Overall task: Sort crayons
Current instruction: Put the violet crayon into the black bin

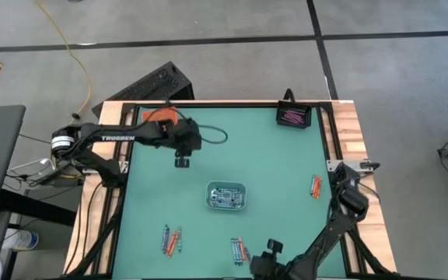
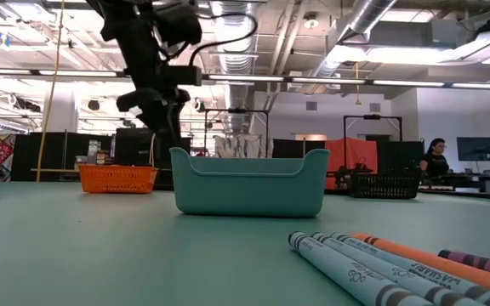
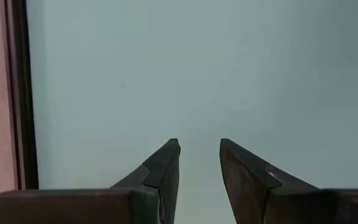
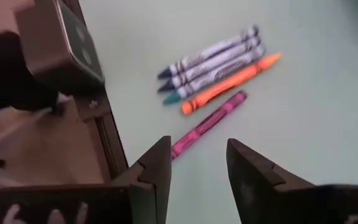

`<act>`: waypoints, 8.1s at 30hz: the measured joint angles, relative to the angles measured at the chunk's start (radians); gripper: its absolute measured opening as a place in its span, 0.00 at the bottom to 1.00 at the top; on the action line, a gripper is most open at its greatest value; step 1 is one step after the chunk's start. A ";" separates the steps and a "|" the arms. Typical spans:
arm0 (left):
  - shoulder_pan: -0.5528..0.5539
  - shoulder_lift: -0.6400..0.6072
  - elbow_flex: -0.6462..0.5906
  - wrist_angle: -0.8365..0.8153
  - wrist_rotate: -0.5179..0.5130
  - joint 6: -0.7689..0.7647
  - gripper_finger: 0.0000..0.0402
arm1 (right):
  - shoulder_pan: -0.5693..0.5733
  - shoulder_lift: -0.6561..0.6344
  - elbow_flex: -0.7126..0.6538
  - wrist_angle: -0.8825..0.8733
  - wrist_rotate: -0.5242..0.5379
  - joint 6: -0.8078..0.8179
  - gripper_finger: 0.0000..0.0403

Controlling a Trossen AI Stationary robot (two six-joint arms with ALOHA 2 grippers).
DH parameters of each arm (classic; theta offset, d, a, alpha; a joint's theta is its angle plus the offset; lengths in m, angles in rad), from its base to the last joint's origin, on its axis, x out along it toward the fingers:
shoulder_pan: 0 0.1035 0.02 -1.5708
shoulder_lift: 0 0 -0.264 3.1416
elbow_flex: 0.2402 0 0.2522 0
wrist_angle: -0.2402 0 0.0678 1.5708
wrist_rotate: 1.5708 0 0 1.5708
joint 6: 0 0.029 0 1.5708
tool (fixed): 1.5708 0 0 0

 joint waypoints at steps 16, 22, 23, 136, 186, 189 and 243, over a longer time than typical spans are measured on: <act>-0.275 0.000 0.147 0.004 -0.069 -0.067 0.26 | -0.043 0.165 0.199 -0.177 -0.123 0.063 0.36; -0.349 0.000 0.161 0.004 -0.082 -0.068 0.26 | -0.038 0.165 0.199 -0.239 -0.136 0.084 0.36; -0.357 0.000 0.161 0.004 -0.082 -0.068 0.26 | -0.038 0.165 0.199 -0.252 -0.137 0.085 0.36; -0.790 0.009 -0.028 0.453 -0.152 -0.251 0.26 | -1.209 -1.128 -0.701 -0.170 -0.065 -1.241 0.00; -0.790 0.008 -0.137 0.630 -0.187 -0.295 0.26 | -1.880 -0.742 -0.886 0.355 -0.280 -1.684 0.24; -0.790 0.008 -0.137 0.582 -0.187 -0.330 0.26 | -1.880 -0.775 -0.886 0.352 -0.274 -1.650 0.31; -1.106 0.008 -0.139 0.032 -0.080 -1.284 0.26 | -0.924 -1.243 -0.886 0.016 -0.269 -0.887 0.37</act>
